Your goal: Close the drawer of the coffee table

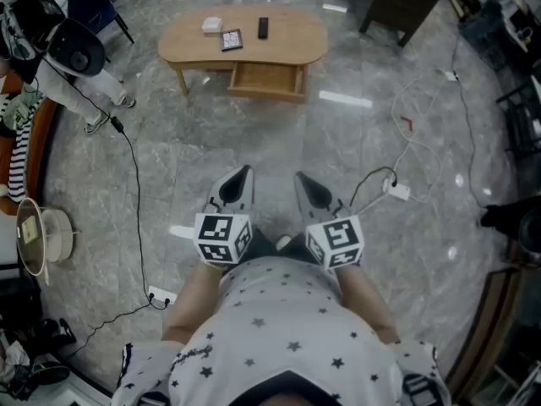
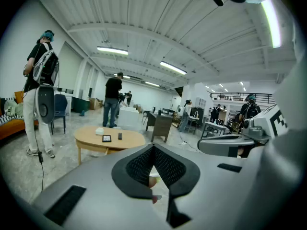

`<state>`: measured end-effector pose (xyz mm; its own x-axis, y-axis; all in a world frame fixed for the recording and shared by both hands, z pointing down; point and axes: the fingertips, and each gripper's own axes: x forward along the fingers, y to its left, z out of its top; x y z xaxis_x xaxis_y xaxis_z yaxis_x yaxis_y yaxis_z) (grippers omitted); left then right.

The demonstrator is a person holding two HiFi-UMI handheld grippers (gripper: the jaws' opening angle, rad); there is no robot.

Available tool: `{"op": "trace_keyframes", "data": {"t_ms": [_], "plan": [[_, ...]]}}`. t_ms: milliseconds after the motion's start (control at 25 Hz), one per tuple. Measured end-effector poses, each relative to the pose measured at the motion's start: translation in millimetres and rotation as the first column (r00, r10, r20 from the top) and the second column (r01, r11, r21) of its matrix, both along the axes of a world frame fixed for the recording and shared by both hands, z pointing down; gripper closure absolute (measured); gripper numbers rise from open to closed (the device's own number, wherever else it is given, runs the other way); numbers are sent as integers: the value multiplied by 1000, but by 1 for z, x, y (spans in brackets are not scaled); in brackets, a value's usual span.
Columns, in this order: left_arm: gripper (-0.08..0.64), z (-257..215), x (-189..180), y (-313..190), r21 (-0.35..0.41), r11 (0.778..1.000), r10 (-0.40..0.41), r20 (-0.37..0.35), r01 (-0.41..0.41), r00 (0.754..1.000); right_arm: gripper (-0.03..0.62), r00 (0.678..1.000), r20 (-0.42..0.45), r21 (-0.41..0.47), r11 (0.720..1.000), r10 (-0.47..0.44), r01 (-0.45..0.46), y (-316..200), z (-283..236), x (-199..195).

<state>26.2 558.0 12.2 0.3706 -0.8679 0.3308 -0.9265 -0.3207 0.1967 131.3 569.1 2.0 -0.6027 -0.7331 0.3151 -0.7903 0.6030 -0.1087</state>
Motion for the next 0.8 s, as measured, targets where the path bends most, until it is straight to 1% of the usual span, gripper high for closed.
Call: {"op": "trace_keyframes", "data": {"t_ms": [400, 440, 600, 800], "plan": [[554, 3, -1, 7, -2, 1000, -13, -17, 13, 1000, 588, 1000, 0, -7, 1000, -5, 5, 9, 4, 0], [554, 3, 1, 8, -2, 1000, -12, -16, 12, 1000, 588, 1000, 8, -11, 1000, -8, 8, 11, 3, 0], [554, 3, 8, 14, 0, 1000, -9, -12, 9, 1000, 588, 996, 91, -25, 1000, -9, 11, 16, 1, 5], [554, 3, 10, 24, 4, 1000, -14, -18, 14, 1000, 588, 996, 86, -16, 1000, 8, -6, 24, 1, 9]]}}
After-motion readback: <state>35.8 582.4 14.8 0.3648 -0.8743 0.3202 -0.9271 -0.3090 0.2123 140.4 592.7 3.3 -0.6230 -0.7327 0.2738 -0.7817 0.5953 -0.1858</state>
